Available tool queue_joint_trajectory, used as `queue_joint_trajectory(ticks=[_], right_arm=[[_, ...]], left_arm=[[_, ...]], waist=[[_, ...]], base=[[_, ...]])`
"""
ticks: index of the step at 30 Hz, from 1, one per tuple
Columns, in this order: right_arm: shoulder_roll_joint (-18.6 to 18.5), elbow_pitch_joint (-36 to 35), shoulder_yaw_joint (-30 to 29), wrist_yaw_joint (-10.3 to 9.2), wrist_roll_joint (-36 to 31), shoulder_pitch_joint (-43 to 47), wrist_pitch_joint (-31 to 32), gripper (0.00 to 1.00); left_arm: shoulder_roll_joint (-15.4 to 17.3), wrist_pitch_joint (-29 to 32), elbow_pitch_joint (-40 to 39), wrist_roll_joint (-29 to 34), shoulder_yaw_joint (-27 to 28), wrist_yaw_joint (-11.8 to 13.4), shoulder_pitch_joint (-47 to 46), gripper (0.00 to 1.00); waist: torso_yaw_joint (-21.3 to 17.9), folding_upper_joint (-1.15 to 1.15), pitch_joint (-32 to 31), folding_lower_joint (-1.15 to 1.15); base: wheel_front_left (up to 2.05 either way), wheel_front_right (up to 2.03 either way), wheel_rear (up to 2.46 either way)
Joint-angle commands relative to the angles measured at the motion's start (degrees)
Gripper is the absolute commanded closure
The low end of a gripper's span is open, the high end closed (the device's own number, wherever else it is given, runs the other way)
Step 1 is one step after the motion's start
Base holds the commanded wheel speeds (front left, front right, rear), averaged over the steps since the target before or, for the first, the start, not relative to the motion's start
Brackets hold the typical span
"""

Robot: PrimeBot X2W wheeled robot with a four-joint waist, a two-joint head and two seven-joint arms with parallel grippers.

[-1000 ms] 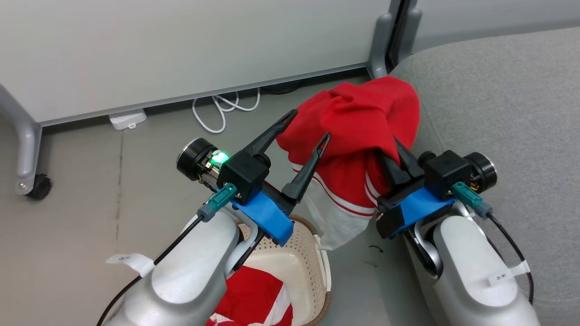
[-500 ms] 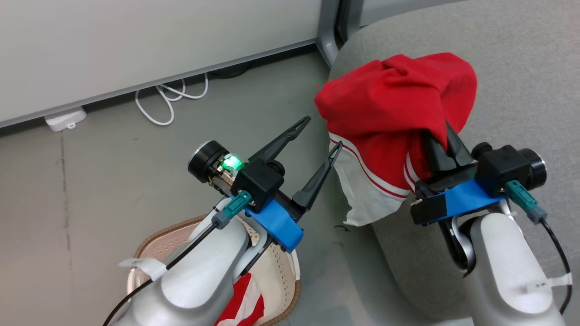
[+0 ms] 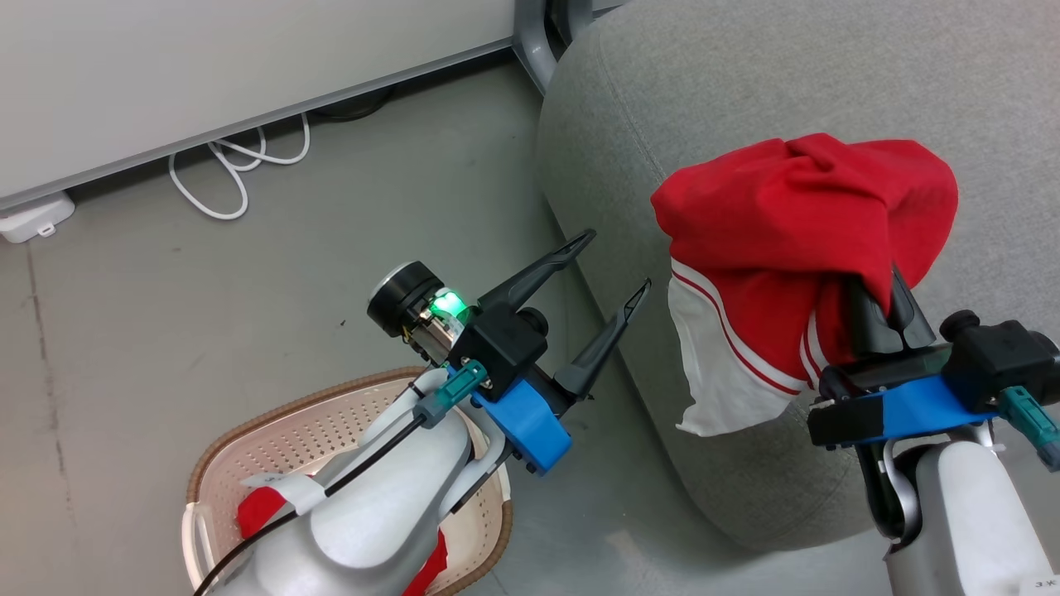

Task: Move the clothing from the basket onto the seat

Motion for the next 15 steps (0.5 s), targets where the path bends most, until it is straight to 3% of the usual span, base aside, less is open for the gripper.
queue_joint_trajectory(ticks=[1, 8, 15], right_arm=[[0.0, -0.8, -0.3, 0.03, 0.5, 0.8, -0.2, 1.00], [-0.1, -2.2, -1.9, 0.03, 0.7, -1.7, -0.2, 1.00], [-0.1, -4.8, -5.5, 0.03, 0.4, -10.4, -0.2, 1.00]], left_arm=[[0.5, -0.2, 0.0, -0.1, -0.1, -0.1, -0.8, 0.00], [1.1, -0.2, -0.5, 0.0, -0.4, -0.1, -1.7, 0.00], [2.3, -0.2, -0.6, 0.9, -1.4, -0.1, -4.1, 0.00]], waist=[[-0.3, 0.00, 0.2, 0.00], [-0.5, 0.00, 2.0, 0.00], [-0.2, 0.00, 6.8, 0.00]], base=[[0.00, 0.00, 0.00], [0.00, 0.00, 0.00], [0.00, 0.00, 0.00]])
